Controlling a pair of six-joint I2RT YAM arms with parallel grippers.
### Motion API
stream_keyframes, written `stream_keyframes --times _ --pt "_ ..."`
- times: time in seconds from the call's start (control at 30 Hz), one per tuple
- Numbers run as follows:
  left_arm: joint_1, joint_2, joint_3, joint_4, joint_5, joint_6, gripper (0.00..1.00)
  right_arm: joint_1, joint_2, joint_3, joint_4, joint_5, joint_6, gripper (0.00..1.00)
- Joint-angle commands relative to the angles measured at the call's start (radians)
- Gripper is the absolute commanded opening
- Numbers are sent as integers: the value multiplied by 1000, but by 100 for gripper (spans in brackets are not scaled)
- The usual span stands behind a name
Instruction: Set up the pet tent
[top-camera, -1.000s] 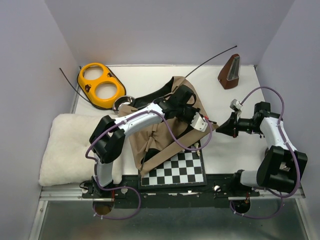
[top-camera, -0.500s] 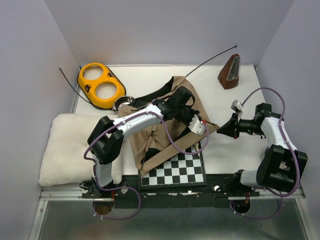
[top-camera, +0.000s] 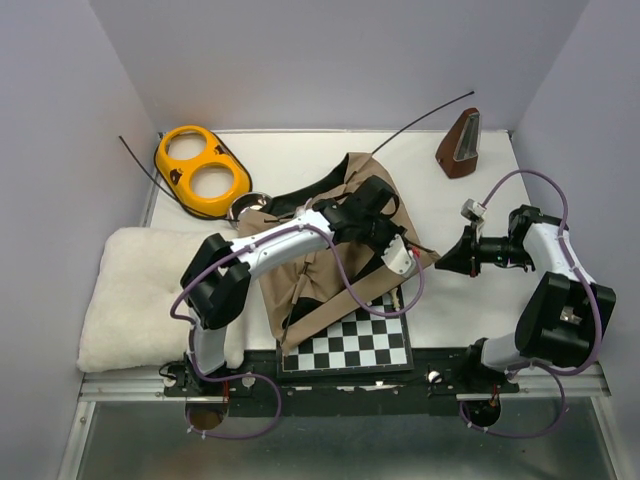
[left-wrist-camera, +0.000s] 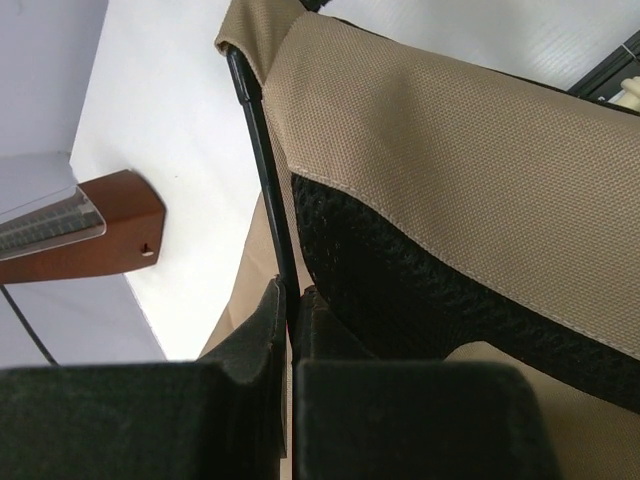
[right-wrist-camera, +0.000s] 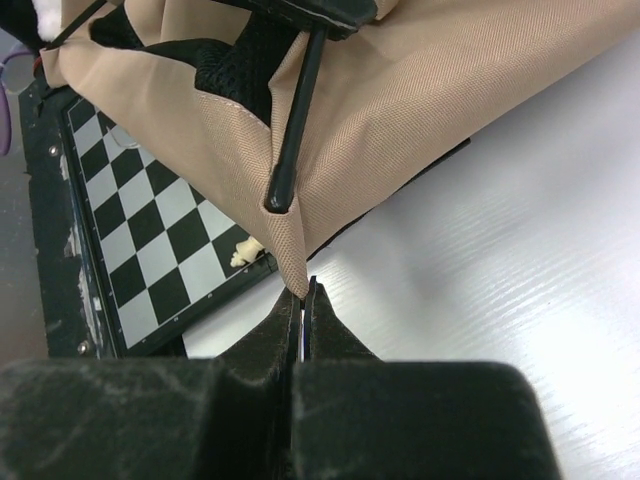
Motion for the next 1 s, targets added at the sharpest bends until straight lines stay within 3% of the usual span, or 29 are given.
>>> stream_keyframes --times 0.0,0.37,0.53,0.77,0.97 --pt "3 40 11 -126 -144 113 0 -11 10 31 -54 9 -45 1" --pt "-40 80 26 -99 -178 150 0 44 80 65 -61 80 23 2" --pt "-54 92 32 -91 -183 162 0 58 105 80 -79 89 9 23" --pt "-74 97 23 -45 -187 174 0 88 117 83 -67 91 26 32" --pt "-80 85 -6 -23 -205 165 0 96 126 120 -166 118 -31 56"
